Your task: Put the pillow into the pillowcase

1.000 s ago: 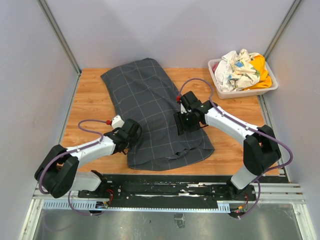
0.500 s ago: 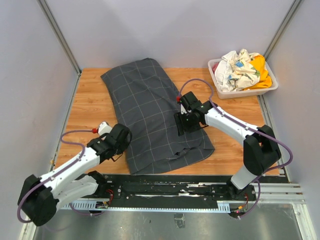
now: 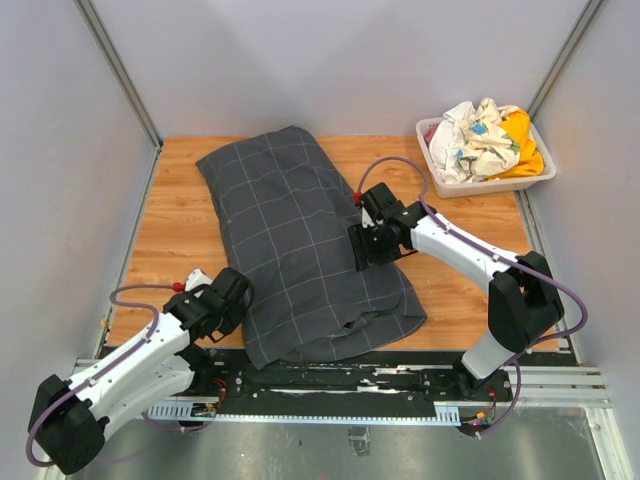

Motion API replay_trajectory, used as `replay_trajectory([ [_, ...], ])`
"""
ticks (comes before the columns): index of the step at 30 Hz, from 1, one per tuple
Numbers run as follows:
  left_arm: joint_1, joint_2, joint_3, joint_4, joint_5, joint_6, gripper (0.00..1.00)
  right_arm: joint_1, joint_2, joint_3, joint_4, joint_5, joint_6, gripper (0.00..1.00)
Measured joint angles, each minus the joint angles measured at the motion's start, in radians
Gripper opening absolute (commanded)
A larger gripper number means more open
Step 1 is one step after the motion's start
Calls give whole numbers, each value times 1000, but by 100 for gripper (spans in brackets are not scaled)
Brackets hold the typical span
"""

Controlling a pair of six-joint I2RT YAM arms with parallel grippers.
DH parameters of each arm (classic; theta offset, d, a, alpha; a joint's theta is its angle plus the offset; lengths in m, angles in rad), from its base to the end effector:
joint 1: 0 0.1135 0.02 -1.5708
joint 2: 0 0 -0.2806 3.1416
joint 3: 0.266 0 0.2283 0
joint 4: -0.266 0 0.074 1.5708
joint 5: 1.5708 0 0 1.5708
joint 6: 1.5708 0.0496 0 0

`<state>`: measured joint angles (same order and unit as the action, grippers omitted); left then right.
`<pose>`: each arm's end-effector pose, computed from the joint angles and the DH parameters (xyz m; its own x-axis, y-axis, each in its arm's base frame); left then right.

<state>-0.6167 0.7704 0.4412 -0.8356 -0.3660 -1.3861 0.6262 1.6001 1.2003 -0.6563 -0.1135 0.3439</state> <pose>0.0869 -0.0399 0.1840 -0.5552 -0.7316 -0.3957 -0.6587 0.6772 -0.3278 0.2521 0.1893 0.2562 -0.8755 -0.2198 -0.4302 -0.3529 0.8992 0.2588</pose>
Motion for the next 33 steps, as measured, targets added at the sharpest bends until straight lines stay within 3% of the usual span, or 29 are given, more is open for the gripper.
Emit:
replay_trajectory([
  [6, 0, 60, 47, -42, 18, 21, 30, 0, 0, 0, -2, 0, 0, 59],
  [11, 0, 99, 270, -89, -34, 70, 35, 0, 0, 2, -6, 0, 0, 59],
  [16, 0, 128, 448, -93, -93, 153, 32, 0, -1, 3, -7, 0, 0, 59],
  [19, 0, 126, 455, -37, -90, 214, 28, 0, -3, 3, -6, -8, -1, 59],
  [23, 0, 135, 386, 50, -61, 260, 33, 0, -3, 3, -5, -32, -1, 60],
  [27, 0, 148, 324, 98, -55, 275, 37, 0, -15, 3, -2, -33, 3, 77],
  [32, 0, 121, 351, 177, -67, 363, 43, 0, -105, 2, 11, -9, 5, 86],
  [33, 0, 122, 374, 187, -72, 388, 47, 0, -122, 2, 16, -9, 7, 89],
])
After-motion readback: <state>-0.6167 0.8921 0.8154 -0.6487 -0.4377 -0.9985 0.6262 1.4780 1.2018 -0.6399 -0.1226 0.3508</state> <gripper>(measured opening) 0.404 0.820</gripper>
